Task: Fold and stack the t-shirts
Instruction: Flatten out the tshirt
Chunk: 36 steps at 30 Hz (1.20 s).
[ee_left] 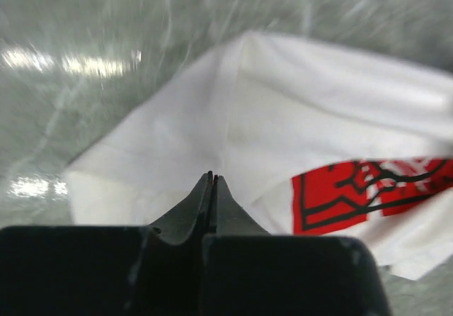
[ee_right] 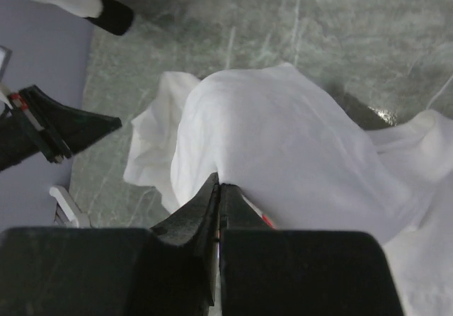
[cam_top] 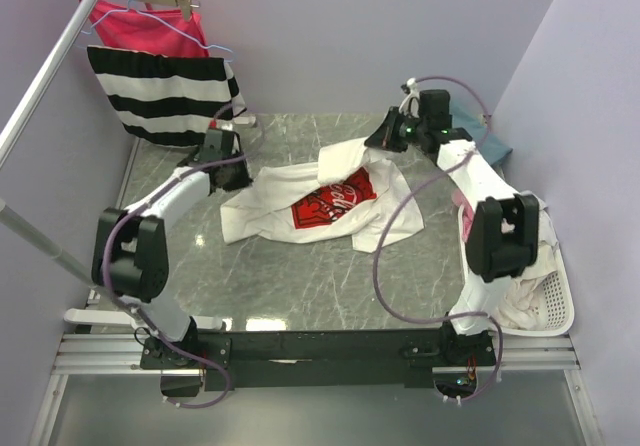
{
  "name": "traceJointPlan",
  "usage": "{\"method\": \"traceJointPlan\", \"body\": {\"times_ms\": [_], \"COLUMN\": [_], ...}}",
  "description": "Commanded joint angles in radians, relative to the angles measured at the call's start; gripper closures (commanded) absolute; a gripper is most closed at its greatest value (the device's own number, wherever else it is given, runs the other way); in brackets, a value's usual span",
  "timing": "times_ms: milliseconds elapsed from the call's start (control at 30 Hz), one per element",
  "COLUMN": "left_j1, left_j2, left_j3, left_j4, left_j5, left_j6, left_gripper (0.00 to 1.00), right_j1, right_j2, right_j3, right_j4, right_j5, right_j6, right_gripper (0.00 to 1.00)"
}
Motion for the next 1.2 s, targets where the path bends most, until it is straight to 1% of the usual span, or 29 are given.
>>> {"method": "traceJointPlan", "body": {"times_ms": [0, 100, 133, 167, 200, 267, 300, 333, 367, 400, 433, 533, 700, 833, 967, 1100, 1167], "left_j1": [0.031, 0.045, 0.047, 0.047, 0.047, 0.045, 0.047, 0.044, 0.038, 0.033, 0.029, -0.019, -0.085, -0.132, -0.156, -0.177, -0.188], "left_j2": [-0.129, -0.164, -0.167, -0.164, -0.161, -0.14, -0.126, -0.091, -0.074, -0.059, -0.03, 0.018, 0.069, 0.116, 0.143, 0.126, 0.104], "left_j3": [0.113, 0.1, 0.075, 0.058, 0.038, -0.027, -0.044, -0.062, -0.071, -0.079, -0.09, -0.099, -0.067, -0.019, -0.009, -0.01, -0.015], "left_j4": [-0.054, -0.04, -0.028, -0.014, 0.026, 0.084, 0.134, 0.15, 0.175, 0.195, 0.234, 0.3, 0.33, 0.316, 0.293, 0.247, 0.23], "left_j5": [-0.021, -0.013, -0.001, 0.031, 0.058, 0.13, 0.143, 0.148, 0.157, 0.164, 0.172, 0.166, 0.12, 0.1, 0.088, 0.054, 0.007], "left_j6": [0.043, 0.046, 0.049, 0.049, 0.043, 0.026, 0.02, 0.008, 0.009, 0.012, 0.012, 0.023, 0.057, 0.065, 0.06, 0.062, 0.066], "left_gripper": [0.99, 0.99, 0.94, 0.78, 0.44, 0.42, 0.26, 0.12, 0.06, 0.05, 0.01, 0.01, 0.01, 0.01, 0.01, 0.01, 0.01], "right_j1": [-0.008, -0.008, -0.008, -0.008, -0.008, -0.008, -0.008, -0.008, -0.008, -0.008, -0.008, -0.007, -0.008, -0.01, -0.008, -0.008, -0.008], "right_j2": [-0.182, -0.259, -0.277, -0.282, -0.279, -0.259, -0.253, -0.242, -0.233, -0.222, -0.198, -0.156, -0.118, -0.098, -0.089, -0.089, -0.09], "right_j3": [-0.017, -0.057, -0.075, -0.083, -0.089, -0.098, -0.104, -0.118, -0.12, -0.117, -0.107, -0.086, -0.086, -0.09, -0.092, -0.086, -0.09], "right_j4": [0.017, 0.017, 0.023, 0.023, 0.02, 0.008, 0.011, 0.029, 0.028, 0.031, 0.028, 0.024, 0.037, 0.049, 0.047, 0.032, 0.035], "right_j5": [-0.013, -0.002, 0.002, 0.004, 0.001, -0.008, -0.01, -0.013, -0.019, -0.025, -0.034, -0.054, -0.074, -0.087, -0.09, -0.085, -0.084], "right_j6": [-0.039, -0.042, -0.044, -0.044, -0.044, -0.045, -0.044, -0.035, -0.031, -0.03, -0.03, -0.028, -0.021, -0.013, -0.018, -0.027, -0.03], "right_gripper": [1.0, 1.0, 1.0, 1.0, 1.0, 1.0, 1.0, 1.0, 1.0, 1.0, 1.0, 1.0, 1.0, 1.0, 1.0, 1.0, 1.0]}}
